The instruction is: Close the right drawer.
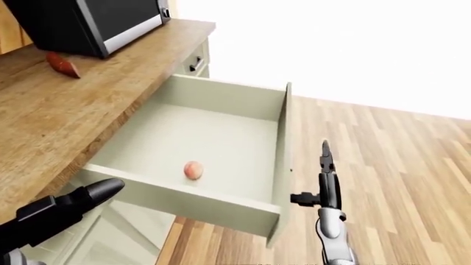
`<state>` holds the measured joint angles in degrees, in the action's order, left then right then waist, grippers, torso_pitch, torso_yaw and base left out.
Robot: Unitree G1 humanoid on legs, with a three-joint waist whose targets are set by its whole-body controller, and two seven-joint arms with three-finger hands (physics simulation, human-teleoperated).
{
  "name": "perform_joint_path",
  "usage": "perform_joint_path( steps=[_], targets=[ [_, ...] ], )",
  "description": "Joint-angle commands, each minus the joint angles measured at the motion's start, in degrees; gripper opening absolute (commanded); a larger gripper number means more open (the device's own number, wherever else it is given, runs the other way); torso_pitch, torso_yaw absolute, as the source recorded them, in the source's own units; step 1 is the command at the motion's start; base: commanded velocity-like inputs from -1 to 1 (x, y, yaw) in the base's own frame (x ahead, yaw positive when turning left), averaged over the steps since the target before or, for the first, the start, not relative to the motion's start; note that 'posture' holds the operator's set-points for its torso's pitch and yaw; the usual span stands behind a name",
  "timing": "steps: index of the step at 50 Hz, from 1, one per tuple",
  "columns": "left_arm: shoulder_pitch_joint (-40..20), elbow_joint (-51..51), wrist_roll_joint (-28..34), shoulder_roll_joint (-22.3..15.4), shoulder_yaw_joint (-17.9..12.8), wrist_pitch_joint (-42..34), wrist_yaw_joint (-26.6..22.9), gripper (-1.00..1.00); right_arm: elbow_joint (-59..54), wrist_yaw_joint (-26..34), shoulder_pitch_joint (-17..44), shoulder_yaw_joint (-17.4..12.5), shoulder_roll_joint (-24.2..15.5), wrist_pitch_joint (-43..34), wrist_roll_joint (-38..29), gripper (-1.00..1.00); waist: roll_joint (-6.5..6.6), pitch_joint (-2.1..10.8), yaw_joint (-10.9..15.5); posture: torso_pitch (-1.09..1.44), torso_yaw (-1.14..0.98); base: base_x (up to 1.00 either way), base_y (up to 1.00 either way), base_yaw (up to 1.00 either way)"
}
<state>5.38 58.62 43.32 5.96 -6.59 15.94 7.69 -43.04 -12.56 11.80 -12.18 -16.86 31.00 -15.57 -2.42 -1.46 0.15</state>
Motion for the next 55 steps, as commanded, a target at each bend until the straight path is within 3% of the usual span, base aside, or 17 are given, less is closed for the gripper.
perform_joint_path(
  steps=[1, 55],
  targets=[
    [-0.56, 1.38, -0.12, 0.10, 0.09, 0.56, 0.10, 1.00, 2.11, 1.36, 1.71, 0.79, -0.13, 1.82, 0.11, 1.00, -0.21, 0.78, 0.22, 0.00, 0.00, 0.00, 0.00, 0.00],
    [-0.87, 1.38, -0.21, 0.27, -0.11, 0.36, -0.16, 1.00, -3.24, 3.91, 14.92, 6.87, 2.61, -2.21, -7.07, 1.00, 0.15, 1.30, 0.21, 0.00, 0.00, 0.00, 0.00, 0.00]
  ],
)
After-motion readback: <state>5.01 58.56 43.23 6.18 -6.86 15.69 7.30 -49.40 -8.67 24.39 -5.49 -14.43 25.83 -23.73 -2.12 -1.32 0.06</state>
